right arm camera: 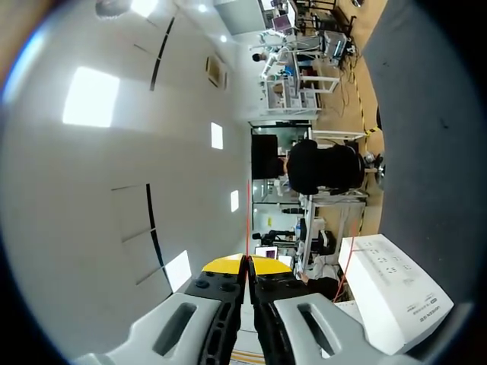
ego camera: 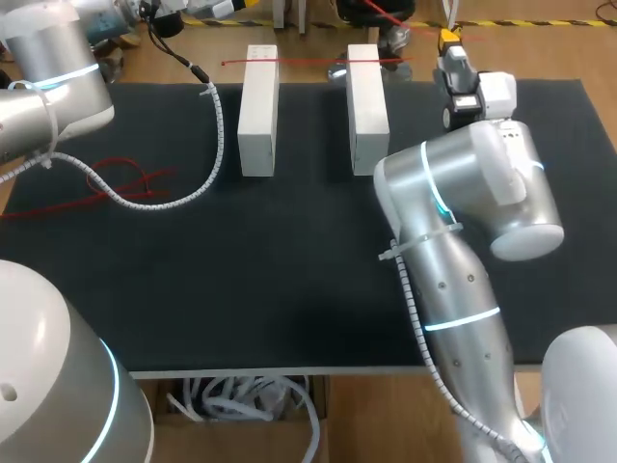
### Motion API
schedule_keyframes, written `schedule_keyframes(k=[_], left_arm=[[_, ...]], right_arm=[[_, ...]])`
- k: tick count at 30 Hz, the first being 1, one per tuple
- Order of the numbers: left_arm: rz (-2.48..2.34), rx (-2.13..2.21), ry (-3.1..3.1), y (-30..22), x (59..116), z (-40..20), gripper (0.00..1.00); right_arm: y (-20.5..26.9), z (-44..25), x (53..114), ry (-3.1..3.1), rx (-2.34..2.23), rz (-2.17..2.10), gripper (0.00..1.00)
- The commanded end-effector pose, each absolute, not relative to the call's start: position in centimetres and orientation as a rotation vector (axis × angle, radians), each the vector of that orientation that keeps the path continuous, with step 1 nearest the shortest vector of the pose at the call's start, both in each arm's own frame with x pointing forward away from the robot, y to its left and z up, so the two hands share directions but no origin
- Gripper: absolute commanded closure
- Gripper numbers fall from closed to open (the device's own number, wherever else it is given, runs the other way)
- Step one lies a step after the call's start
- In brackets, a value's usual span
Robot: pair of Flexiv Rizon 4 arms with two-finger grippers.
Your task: Grab the tape and strap the tape.
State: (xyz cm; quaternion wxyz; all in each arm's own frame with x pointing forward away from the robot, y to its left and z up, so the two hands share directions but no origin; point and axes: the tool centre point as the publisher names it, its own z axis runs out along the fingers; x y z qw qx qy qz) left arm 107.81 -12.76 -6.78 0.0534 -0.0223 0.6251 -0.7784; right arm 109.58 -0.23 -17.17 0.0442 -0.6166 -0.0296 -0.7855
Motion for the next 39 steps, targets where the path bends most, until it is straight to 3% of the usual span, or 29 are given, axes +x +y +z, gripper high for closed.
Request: schedule_keyframes(k=[1, 7, 14, 27, 39], left_arm=[[-2.365, -0.068, 1.898, -12.8, 107.8, -6.8, 1.0], [-2.26, -0.03, 1.961, -12.8, 107.7, -6.5, 1.0], [-1.715, 0.214, 2.283, -12.6, 107.8, -5.7, 1.0], [-1.082, 0.278, 2.697, -12.0, 107.8, -6.8, 1.0], [-0.987, 0.245, 2.862, -11.8, 107.3, -8.5, 1.0]], right_arm=[[-0.2, -17.0, 109.8, -0.129, -1.904, -2.39, 1.0], [-0.2, -16.8, 109.9, -0.155, -1.891, -2.379, 1.0], [-0.1, -16.7, 110.0, -0.221, -1.901, -2.349, 1.0], [0.1, -16.8, 110.2, -0.322, -1.936, -2.298, 1.0], [0.1, -16.9, 110.1, -0.369, -1.945, -2.283, 1.0]])
